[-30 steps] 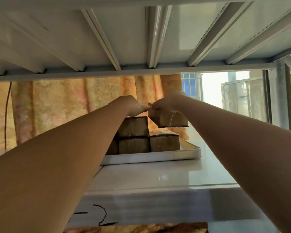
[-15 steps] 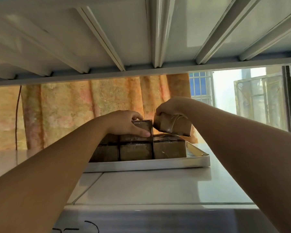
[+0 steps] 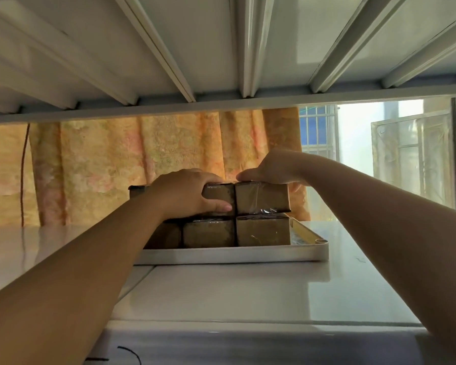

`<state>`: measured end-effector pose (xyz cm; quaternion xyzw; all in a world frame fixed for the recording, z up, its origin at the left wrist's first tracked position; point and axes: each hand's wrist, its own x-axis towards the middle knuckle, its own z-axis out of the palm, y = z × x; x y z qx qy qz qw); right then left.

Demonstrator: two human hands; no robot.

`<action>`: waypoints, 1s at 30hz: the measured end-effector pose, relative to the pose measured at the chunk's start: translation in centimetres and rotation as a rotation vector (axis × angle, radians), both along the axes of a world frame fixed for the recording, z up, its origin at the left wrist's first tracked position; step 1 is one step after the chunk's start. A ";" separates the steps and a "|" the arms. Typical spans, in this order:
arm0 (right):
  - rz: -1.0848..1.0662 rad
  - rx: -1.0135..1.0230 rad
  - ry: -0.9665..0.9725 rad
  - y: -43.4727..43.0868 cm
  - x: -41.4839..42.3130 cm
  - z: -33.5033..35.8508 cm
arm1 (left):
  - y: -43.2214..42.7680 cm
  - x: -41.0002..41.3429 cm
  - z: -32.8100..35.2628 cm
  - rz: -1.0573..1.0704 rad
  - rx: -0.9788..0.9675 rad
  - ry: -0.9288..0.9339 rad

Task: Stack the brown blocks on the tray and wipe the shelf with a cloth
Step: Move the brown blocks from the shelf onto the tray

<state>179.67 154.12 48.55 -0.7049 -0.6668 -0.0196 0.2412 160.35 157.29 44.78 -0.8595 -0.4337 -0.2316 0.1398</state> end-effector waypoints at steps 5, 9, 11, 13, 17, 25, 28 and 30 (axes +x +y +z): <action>0.163 -0.112 0.092 -0.4 1.2 -0.9 | 0.1 -0.3 -0.4 0.021 0.119 0.023; 0.218 -0.089 0.126 -0.8 1.9 -1.5 | 0.0 -0.2 -0.6 0.014 0.152 0.043; 0.255 -0.064 0.130 -0.9 2.2 -1.6 | -0.1 -0.2 -0.6 0.011 0.170 0.047; 0.282 -0.028 0.102 -1.0 2.4 -1.6 | 0.0 -0.2 -0.7 0.001 0.180 0.030; 0.276 0.104 0.032 -1.2 2.4 -1.5 | 0.1 -0.5 -0.8 -0.033 0.173 -0.038; 0.253 0.105 -0.034 -2.1 2.6 -0.7 | 0.1 -0.4 -0.8 -0.029 0.200 -0.051; 0.248 0.057 -0.018 -2.0 2.6 -0.6 | 0.1 -0.3 -0.9 -0.040 0.225 -0.059; 0.231 0.047 -0.085 -2.1 2.1 -0.6 | -0.1 -0.2 -0.9 -0.033 0.254 -0.042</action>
